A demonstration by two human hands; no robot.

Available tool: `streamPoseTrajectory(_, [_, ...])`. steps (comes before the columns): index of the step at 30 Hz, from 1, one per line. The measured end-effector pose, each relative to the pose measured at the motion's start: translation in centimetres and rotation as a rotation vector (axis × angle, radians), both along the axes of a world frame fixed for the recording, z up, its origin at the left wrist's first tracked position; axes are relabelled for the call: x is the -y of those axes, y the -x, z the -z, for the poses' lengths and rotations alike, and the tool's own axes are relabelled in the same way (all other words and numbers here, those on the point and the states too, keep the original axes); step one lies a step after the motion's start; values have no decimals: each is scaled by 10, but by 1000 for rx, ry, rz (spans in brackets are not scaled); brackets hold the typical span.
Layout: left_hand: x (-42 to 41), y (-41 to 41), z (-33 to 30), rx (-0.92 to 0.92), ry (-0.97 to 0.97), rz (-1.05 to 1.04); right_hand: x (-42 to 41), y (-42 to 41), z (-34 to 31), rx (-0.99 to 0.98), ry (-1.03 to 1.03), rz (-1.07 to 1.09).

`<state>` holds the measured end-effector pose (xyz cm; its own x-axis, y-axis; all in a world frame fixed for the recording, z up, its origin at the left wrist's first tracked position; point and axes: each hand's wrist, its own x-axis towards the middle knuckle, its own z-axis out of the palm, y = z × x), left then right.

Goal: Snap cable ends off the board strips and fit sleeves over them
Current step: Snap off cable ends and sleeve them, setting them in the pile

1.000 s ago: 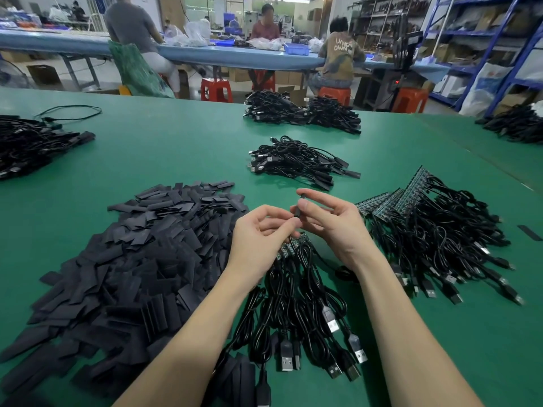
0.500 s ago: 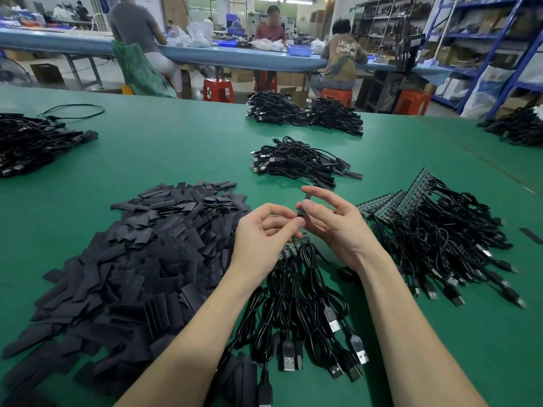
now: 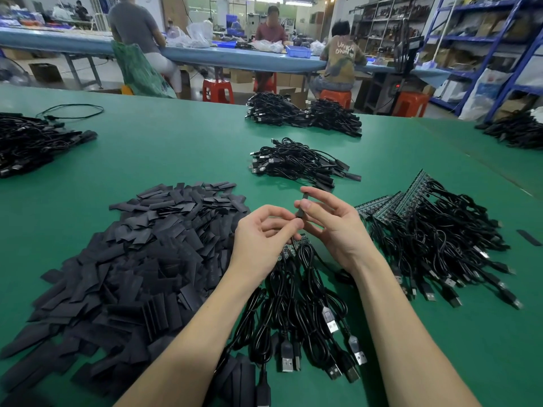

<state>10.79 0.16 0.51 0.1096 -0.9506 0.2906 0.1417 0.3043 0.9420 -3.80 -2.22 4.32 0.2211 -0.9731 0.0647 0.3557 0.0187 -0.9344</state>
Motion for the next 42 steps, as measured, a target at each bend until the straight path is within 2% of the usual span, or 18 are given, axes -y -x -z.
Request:
streamPoseTrajectory(32, [0, 1, -8, 29, -21, -28, 6, 0, -1, -11, 29, 109])
streamPoseTrajectory(37, [0, 0, -14, 138, -4, -25, 6, 3, -2, 14, 23, 110])
streamPoseTrajectory(42, [3, 0, -31, 437, -124, 24, 10, 8, -15, 105, 6, 184])
